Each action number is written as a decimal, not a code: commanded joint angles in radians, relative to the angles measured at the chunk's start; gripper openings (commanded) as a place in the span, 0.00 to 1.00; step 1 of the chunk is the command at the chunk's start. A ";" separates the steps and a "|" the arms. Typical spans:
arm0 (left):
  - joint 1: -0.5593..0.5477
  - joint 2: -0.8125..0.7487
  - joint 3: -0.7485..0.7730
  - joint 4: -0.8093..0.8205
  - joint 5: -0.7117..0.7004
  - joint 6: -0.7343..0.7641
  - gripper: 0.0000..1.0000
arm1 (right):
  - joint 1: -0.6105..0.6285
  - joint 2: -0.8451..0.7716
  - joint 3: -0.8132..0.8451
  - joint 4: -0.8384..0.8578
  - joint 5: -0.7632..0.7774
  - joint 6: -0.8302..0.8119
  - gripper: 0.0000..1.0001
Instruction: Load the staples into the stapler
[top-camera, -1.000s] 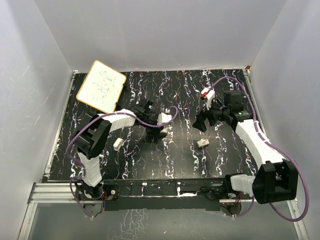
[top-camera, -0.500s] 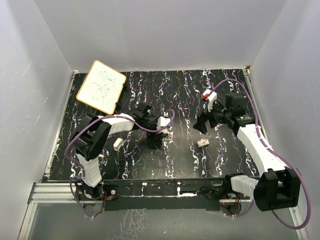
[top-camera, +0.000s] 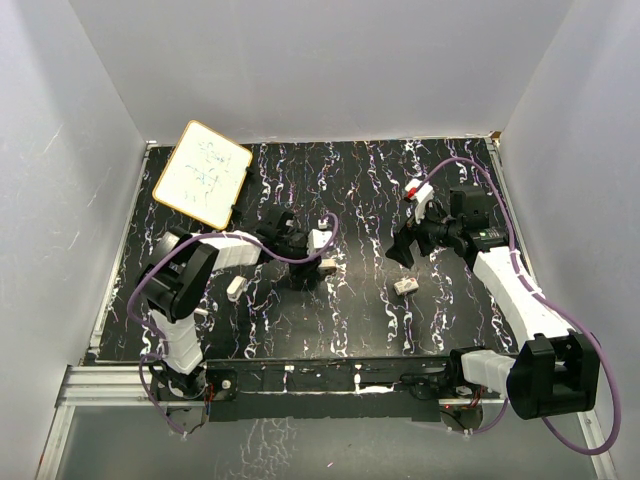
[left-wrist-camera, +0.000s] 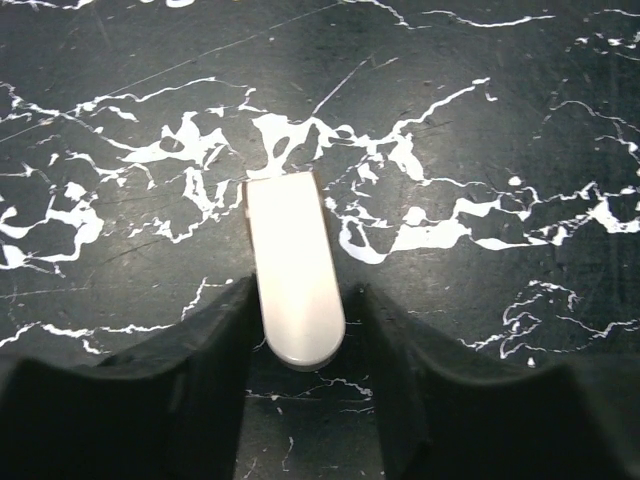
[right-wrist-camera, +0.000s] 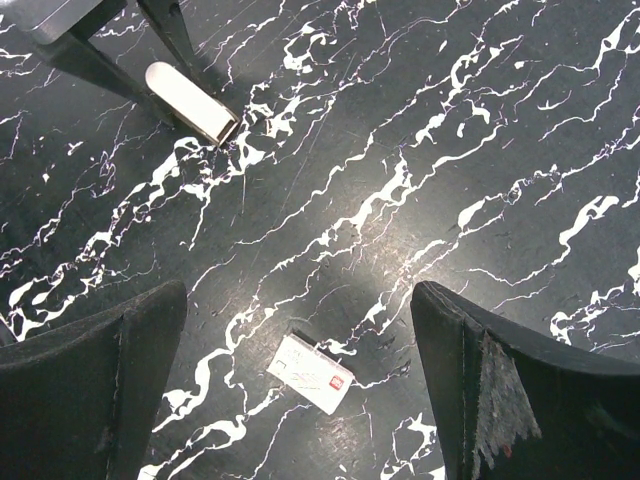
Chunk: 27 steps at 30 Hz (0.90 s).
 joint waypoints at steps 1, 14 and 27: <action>0.007 -0.035 -0.057 -0.027 -0.048 -0.037 0.30 | 0.004 -0.008 0.013 0.050 -0.032 -0.008 0.99; 0.014 -0.181 0.141 -0.402 0.133 0.089 0.00 | 0.144 0.132 0.105 0.156 -0.252 -0.108 0.93; -0.011 -0.263 0.339 -0.587 0.237 0.044 0.00 | 0.306 0.251 0.107 0.410 -0.359 0.027 0.87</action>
